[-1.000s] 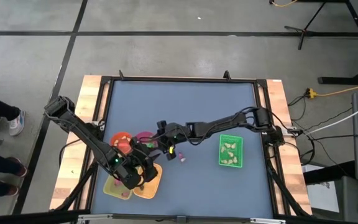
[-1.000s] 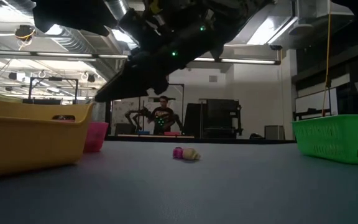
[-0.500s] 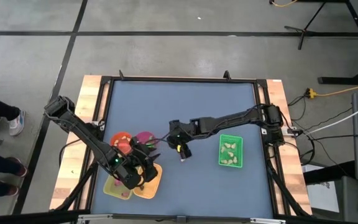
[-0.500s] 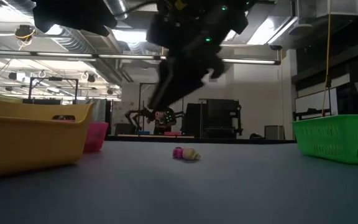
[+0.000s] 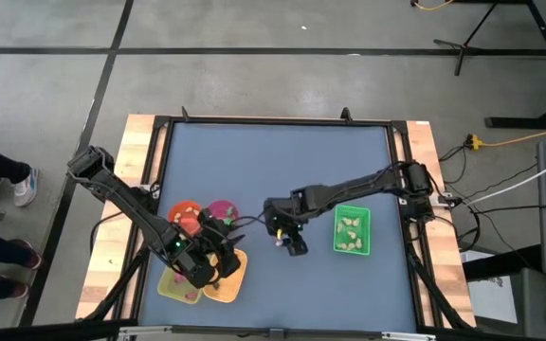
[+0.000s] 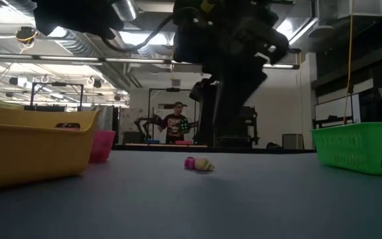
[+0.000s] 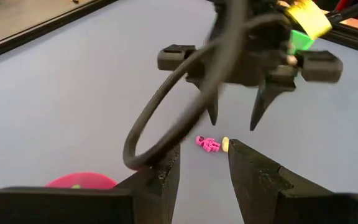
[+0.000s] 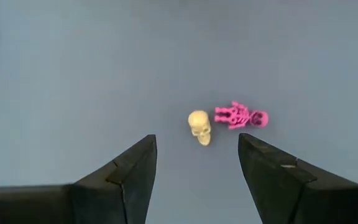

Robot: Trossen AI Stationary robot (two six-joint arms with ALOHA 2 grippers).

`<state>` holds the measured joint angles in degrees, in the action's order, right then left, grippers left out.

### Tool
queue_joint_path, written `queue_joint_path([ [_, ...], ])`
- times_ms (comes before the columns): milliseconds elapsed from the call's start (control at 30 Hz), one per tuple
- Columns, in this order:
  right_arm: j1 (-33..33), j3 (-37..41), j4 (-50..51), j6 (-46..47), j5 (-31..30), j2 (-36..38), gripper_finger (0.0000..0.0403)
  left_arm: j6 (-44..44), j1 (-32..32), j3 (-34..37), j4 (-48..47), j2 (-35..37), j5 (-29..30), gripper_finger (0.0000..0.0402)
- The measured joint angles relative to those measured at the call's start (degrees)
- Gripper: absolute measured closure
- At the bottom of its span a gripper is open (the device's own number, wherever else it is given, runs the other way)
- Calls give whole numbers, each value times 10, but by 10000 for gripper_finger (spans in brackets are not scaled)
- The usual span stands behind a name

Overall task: Sort Halloween decoration
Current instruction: Put the white skull toy into the orange bowl

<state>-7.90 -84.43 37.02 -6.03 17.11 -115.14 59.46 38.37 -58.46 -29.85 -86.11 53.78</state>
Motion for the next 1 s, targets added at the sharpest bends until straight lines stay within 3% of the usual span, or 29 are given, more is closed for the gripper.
queue_joint_path([
  [300, -47, 1, -8, 33, -115, -14, 178, 0, 0, 0, 5, 0, -5, 282],
  [1000, -48, 1, -39, 75, -142, -58, 178, 0, 0, 0, 9, 0, -6, 282],
])
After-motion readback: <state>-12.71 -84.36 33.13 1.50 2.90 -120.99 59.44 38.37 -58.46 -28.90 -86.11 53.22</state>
